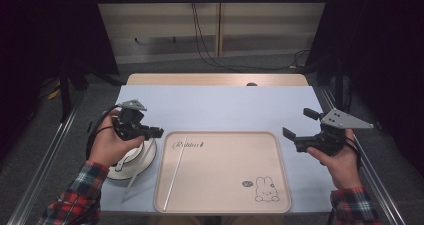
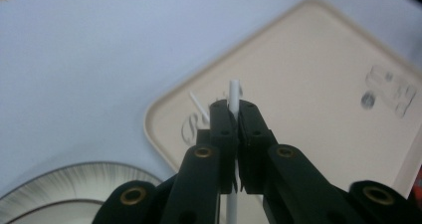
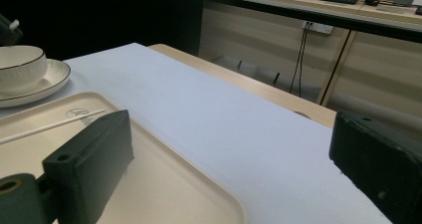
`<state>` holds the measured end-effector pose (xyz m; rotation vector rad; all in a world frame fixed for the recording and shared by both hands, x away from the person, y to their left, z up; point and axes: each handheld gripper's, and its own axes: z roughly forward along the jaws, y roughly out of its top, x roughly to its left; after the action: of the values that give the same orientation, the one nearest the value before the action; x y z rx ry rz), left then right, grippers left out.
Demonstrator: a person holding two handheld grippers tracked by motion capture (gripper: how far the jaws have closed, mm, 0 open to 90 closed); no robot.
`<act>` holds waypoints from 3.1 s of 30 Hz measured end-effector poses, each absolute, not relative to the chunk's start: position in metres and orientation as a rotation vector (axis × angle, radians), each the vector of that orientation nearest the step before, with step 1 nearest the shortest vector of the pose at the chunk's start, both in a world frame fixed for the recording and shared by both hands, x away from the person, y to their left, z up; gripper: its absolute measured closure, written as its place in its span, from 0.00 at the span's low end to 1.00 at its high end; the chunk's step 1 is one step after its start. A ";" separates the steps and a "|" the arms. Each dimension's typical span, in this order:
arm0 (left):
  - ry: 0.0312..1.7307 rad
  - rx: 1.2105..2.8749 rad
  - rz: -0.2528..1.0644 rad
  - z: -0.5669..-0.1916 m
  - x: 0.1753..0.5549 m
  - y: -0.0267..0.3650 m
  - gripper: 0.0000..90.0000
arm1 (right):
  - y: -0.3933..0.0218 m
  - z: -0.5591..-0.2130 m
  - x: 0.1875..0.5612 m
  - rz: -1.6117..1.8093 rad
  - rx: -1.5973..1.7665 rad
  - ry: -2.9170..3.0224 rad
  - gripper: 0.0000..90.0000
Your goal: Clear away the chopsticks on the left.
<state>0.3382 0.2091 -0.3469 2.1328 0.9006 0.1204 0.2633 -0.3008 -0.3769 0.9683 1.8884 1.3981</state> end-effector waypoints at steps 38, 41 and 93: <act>0.983 1.891 -0.010 -0.331 0.338 0.214 0.97 | -0.302 -0.377 0.263 1.395 0.972 1.883 0.03; 1.017 1.876 -0.042 -0.339 0.340 0.213 0.97 | -0.302 -0.377 0.263 1.401 0.972 1.885 0.03; 1.462 1.904 0.008 -0.441 0.360 0.179 0.93 | -0.304 -0.376 0.262 1.404 0.969 1.882 0.03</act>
<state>0.3604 0.1786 -0.4407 1.9035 1.4623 0.0082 0.2624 -0.3037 -0.3761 0.9686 1.8817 1.4041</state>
